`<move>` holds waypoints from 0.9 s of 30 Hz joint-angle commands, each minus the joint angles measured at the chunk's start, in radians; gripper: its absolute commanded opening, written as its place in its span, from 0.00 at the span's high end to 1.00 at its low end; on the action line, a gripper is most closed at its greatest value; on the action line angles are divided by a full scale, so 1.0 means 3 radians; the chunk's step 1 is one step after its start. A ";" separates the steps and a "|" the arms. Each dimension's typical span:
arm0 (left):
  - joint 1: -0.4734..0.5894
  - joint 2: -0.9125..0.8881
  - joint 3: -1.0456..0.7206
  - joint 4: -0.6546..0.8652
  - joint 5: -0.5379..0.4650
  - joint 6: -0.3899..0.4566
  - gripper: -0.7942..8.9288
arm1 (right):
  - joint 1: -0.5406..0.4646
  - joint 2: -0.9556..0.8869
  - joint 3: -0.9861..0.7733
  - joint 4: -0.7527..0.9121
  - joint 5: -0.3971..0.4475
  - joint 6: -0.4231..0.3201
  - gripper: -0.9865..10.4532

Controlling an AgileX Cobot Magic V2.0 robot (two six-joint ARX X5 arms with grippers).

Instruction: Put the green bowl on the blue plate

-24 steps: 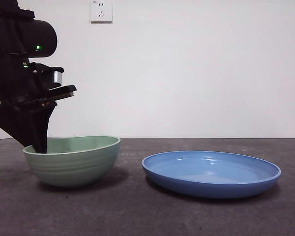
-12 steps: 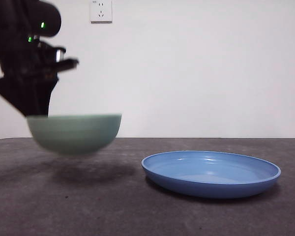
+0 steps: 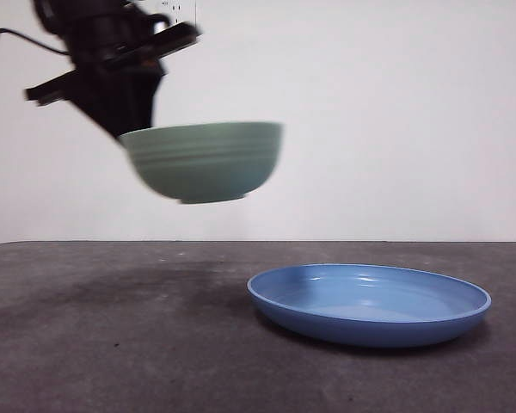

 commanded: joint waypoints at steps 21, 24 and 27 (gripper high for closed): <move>-0.0788 0.1703 0.1729 -0.0165 -0.0036 -0.0104 0.91 | 0.0014 0.0009 0.0070 0.0028 -0.0006 -0.0006 0.39; -0.0837 0.1836 0.1769 -0.0154 -0.0088 -0.0103 0.91 | 0.0013 0.0009 0.0070 0.0028 -0.0005 -0.0006 0.39; -0.0890 0.1930 0.1769 -0.0175 -0.0318 -0.0100 0.91 | 0.0013 0.0009 0.0070 0.0028 -0.0005 -0.0006 0.39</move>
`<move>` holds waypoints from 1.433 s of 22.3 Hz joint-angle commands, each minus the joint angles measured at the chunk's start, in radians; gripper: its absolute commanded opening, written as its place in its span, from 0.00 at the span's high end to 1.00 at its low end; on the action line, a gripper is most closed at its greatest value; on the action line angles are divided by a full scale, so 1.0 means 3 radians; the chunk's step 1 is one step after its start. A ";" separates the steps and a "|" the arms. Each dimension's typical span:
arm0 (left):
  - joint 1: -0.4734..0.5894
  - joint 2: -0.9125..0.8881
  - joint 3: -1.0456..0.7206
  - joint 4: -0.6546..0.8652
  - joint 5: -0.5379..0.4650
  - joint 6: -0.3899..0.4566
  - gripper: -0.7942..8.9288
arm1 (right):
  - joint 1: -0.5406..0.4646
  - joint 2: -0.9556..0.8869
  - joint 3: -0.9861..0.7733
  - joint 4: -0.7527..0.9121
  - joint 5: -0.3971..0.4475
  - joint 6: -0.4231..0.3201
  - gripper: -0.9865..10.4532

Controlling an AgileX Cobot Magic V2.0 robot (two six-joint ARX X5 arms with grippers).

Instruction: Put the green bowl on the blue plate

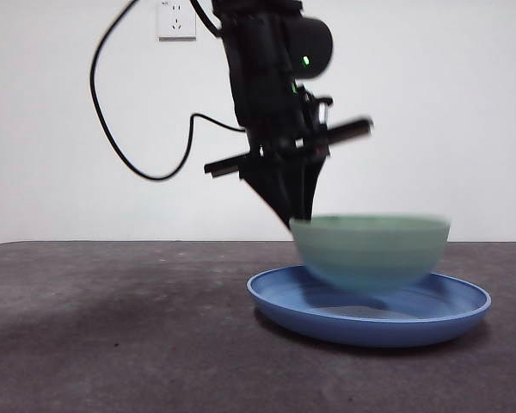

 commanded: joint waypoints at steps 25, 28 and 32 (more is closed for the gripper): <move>-0.0112 0.0183 0.0230 -0.0108 -0.0149 0.0031 0.42 | 0.0013 0.0009 0.0070 -0.0067 -0.0004 -0.0005 0.39; -0.0112 0.0126 0.0493 -0.0320 -0.0153 0.0118 0.32 | 0.0013 0.0009 0.0070 -0.0067 -0.0004 -0.0006 0.39; -0.0112 -0.0200 0.0553 -0.0526 -0.0197 0.0188 0.30 | 0.0013 0.0009 0.0070 -0.0064 -0.0003 -0.0009 0.39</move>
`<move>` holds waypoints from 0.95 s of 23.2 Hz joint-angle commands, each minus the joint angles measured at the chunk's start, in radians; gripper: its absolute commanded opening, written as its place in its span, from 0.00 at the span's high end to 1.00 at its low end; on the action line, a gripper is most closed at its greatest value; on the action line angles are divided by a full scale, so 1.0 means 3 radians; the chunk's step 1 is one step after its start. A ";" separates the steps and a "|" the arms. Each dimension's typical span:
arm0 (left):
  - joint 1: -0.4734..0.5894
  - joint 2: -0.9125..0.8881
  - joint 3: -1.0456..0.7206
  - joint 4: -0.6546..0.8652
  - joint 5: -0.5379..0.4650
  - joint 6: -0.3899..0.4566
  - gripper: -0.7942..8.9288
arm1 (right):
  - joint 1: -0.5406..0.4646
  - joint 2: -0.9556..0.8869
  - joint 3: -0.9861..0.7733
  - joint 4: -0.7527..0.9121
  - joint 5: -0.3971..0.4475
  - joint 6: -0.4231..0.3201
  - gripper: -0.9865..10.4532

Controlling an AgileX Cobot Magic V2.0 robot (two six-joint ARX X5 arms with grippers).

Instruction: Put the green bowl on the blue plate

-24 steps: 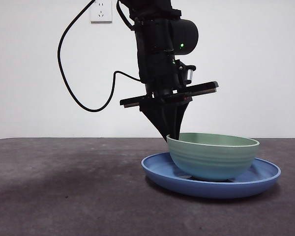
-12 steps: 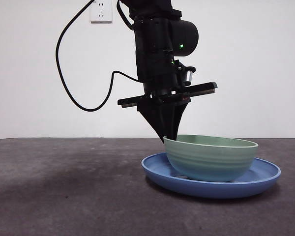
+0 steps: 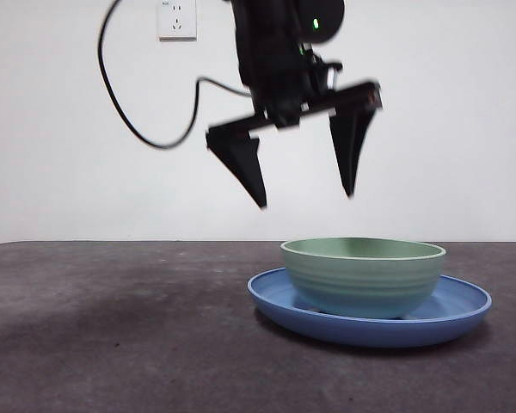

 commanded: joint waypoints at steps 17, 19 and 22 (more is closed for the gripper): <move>-0.0027 -0.1536 0.0053 -0.0753 -0.0282 0.0445 0.27 | 0.0013 0.0010 0.0070 0.0024 -0.0001 -0.0019 0.39; -0.0027 -0.1696 0.0047 -0.0778 -0.0120 0.0516 0.27 | 0.0013 0.0010 0.0070 0.0024 -0.0001 -0.0019 0.39; -0.0027 -0.1966 -0.0014 -0.0774 0.0117 0.0642 0.27 | 0.0013 0.0013 0.0070 0.0023 -0.0003 -0.0019 0.39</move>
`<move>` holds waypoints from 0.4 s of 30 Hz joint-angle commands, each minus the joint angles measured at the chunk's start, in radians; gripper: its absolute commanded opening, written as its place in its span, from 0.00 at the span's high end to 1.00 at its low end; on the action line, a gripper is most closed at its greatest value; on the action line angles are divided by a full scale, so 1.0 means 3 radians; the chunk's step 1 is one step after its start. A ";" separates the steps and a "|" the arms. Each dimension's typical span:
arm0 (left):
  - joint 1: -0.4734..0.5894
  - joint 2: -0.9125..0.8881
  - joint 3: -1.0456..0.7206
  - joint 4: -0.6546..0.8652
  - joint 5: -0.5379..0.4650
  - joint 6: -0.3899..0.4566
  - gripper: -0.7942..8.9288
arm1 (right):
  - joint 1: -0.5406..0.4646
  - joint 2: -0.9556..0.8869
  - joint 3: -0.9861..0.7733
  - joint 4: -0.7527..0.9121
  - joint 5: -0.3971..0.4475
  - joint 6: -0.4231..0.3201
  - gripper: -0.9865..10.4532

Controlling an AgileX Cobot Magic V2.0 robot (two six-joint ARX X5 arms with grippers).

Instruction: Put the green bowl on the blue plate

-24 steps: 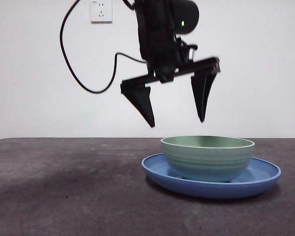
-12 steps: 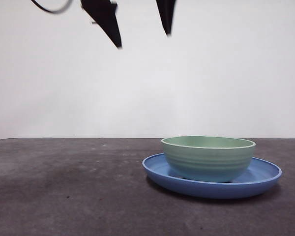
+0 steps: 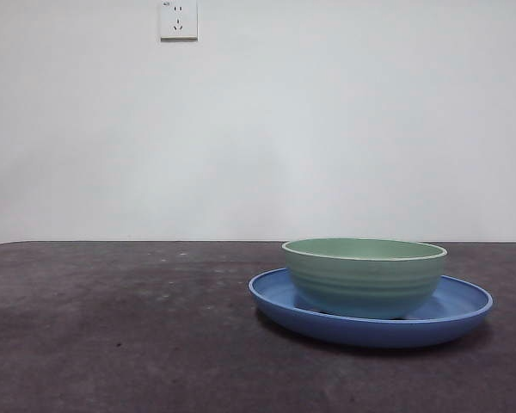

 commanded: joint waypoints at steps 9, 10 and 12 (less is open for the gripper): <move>0.0093 -0.1191 -0.0844 0.0205 0.0299 0.0347 0.27 | 0.0014 0.0013 0.0070 0.0024 -0.0005 -0.0018 0.39; 0.0107 -0.1368 -0.1061 0.0332 0.0299 0.0345 0.27 | 0.0014 0.0013 0.0070 0.0024 -0.0005 -0.0018 0.39; 0.0125 -0.1723 -0.1502 0.0568 0.0300 0.0343 0.27 | 0.0014 0.0013 0.0070 0.0023 -0.0006 -0.0017 0.39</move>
